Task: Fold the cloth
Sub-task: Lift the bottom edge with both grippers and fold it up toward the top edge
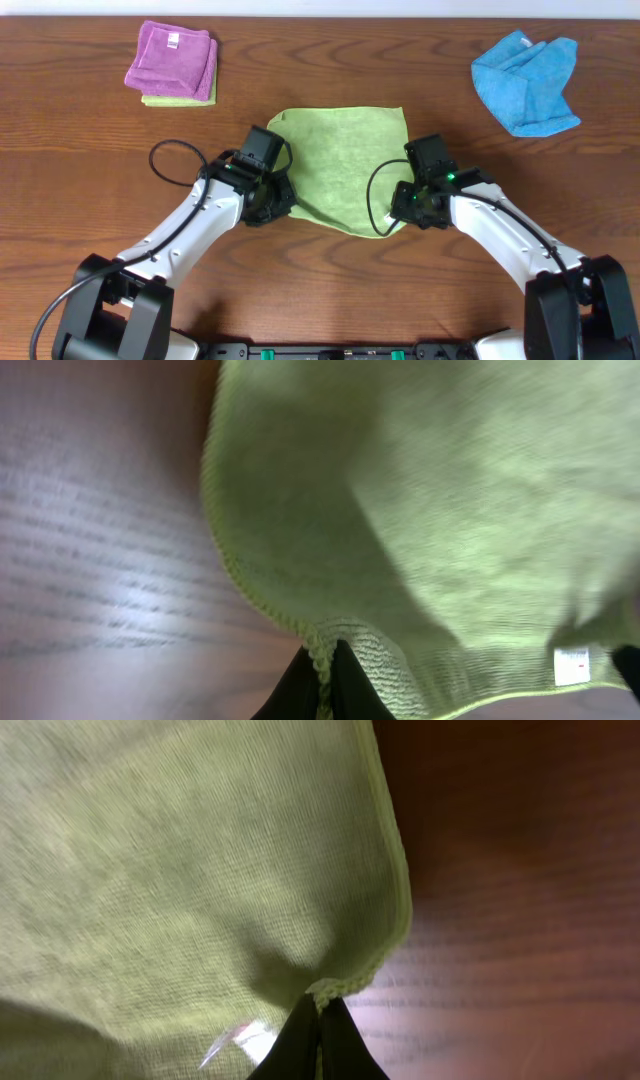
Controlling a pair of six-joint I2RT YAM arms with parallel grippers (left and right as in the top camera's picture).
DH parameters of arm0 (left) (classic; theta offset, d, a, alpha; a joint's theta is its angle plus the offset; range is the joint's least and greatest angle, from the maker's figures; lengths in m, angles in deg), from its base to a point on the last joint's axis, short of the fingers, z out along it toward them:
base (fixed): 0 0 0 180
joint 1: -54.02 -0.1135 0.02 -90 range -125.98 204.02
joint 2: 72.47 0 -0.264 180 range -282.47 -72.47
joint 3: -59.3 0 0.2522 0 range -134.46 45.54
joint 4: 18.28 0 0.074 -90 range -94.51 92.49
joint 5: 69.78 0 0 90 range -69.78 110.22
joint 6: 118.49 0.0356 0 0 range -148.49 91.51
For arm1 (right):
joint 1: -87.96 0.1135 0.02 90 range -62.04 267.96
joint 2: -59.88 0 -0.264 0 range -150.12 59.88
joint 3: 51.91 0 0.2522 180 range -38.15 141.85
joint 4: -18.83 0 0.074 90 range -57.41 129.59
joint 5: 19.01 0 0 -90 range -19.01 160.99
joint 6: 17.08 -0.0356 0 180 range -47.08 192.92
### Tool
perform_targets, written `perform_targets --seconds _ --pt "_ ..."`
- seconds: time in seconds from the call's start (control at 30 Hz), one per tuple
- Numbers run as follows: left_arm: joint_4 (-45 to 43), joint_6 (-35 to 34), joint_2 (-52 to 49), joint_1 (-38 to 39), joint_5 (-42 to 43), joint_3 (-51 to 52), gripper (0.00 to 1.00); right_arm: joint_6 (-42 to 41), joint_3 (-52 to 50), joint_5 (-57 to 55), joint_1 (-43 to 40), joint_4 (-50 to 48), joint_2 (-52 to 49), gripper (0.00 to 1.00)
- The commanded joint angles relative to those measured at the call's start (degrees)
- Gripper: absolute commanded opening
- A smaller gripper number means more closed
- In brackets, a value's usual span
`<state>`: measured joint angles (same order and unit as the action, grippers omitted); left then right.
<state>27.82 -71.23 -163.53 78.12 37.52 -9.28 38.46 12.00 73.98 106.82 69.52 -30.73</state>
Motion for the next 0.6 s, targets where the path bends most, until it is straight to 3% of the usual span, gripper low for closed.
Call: perform_targets --seconds 0.0,0.57 --pt "0.00 1.44 0.59 -0.26 -3.15 -1.36 0.06 0.68 1.25 -1.68 0.31 -1.38 1.46 0.02" --pt "-4.39 1.46 0.52 -1.75 -11.85 -1.36 0.06 4.37 3.06 -8.22 0.24 -9.16 1.46 0.01"
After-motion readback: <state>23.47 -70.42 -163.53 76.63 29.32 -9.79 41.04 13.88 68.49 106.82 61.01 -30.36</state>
